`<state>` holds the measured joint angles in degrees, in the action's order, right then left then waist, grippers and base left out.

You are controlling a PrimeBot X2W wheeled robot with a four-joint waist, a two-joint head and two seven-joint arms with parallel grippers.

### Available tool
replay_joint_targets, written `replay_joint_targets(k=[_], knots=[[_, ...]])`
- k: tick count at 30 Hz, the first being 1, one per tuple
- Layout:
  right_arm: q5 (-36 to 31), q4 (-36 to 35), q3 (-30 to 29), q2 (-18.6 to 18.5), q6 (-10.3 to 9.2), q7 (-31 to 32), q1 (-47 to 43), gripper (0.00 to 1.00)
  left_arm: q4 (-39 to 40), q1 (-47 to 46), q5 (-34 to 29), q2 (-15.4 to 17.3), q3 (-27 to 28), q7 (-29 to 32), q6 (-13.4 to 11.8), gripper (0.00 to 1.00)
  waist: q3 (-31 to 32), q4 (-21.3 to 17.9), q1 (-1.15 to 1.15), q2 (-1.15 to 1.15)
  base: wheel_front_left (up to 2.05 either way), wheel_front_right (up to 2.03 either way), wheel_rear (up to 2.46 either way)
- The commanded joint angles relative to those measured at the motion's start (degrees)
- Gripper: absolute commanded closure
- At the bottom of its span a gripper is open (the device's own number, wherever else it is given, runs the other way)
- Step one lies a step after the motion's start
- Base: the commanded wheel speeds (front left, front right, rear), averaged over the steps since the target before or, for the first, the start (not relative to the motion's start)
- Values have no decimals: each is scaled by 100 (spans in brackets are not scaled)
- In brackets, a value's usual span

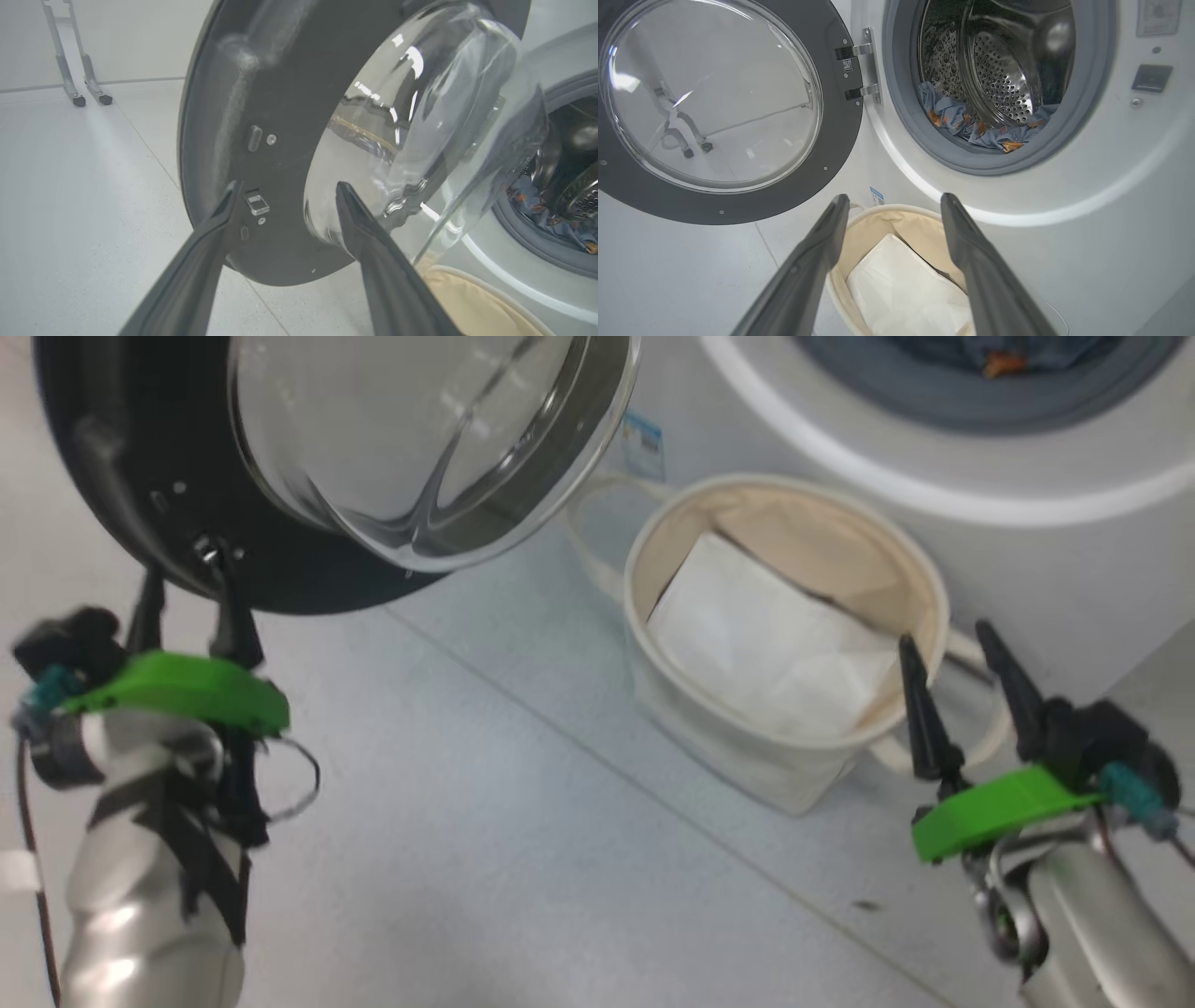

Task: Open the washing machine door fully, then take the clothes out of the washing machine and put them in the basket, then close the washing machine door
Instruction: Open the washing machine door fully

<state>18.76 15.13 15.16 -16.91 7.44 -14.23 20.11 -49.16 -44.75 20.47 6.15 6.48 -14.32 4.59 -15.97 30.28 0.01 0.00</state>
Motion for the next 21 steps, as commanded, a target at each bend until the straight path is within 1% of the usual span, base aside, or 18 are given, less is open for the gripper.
replay_joint_targets(k=[1,3,6,9,12,14,16,18,21], knots=[[43,-169,55,96,5,-66,-110,0,188,83,-115,254,68,-67,20,0,505,-182,-1,0,0,0,0],[49,-222,17,247,5,-72,-265,0,227,304,-209,274,3,-67,64,0,760,-356,-1,0,0,0,0],[44,-339,-18,447,5,-74,-463,0,329,634,-331,394,-129,-67,147,0,1071,-679,-1,0,0,0,0],[39,-395,-15,573,5,-75,-635,0,540,948,-262,492,-258,-68,242,0,1316,-1042,-1,0,0,0,0],[20,-437,24,644,5,-75,-734,0,873,1296,-185,704,-534,-68,282,0,1468,-1448,-1,0,0,0,0],[11,-456,70,669,5,-75,-763,0,1097,1545,0,864,-743,-60,286,0,1537,-1737,-1,0,0,0,0],[13,-455,106,679,5,-76,-780,0,1345,1776,325,1011,-851,-8,287,0,1597,-2020,-1,0,0,0,0],[25,-455,115,686,5,-76,-786,0,1640,2003,544,1226,-1034,59,288,0,1639,-2276,-1,0,0,0,0],[32,-462,117,698,5,-76,-763,0,2069,2318,996,1492,-1130,136,289,0,1649,-2634,-1,0,0,0,0]])
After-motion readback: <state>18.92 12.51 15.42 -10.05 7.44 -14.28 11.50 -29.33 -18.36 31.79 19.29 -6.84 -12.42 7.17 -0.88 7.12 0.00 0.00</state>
